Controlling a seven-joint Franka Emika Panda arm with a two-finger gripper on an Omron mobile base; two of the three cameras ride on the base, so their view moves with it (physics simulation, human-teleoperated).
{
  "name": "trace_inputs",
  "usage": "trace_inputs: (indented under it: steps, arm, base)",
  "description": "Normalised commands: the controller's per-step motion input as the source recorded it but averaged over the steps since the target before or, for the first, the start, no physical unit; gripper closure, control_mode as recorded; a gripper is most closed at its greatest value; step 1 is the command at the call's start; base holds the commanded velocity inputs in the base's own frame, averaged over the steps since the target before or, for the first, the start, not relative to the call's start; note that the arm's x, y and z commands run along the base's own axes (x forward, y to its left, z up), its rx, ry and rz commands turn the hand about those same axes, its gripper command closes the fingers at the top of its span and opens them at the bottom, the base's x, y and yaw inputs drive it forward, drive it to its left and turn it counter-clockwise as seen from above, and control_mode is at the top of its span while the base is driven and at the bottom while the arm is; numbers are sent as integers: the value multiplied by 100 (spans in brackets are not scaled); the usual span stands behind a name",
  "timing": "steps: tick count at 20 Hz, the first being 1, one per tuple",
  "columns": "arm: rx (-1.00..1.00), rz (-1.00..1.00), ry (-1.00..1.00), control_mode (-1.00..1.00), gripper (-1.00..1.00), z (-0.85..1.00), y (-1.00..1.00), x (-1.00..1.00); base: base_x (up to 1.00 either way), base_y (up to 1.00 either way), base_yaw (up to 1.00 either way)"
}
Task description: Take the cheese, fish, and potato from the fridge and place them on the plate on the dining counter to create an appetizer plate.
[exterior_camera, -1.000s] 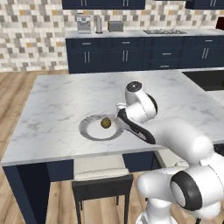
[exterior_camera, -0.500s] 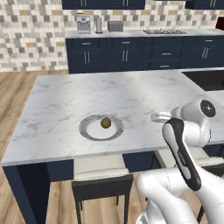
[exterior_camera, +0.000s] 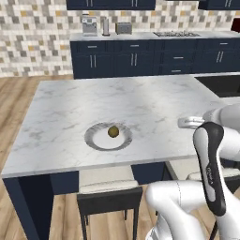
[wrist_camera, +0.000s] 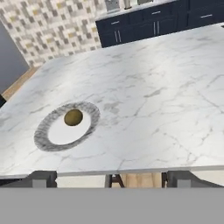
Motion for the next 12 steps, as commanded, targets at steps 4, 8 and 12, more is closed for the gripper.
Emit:
trace_inputs:
  steps: [4, 8, 12]
  arm:
    - [-6, 0, 6, -100, -100, 30, 0, -37]
    - [-4, 0, 0, 100, -100, 4, 3, -18]
    - [0, 0, 0, 100, -100, 0, 0, 0]
  base:
    - [0, 0, 0]
    - [-31, 0, -1]
    - [-98, 4, 18]
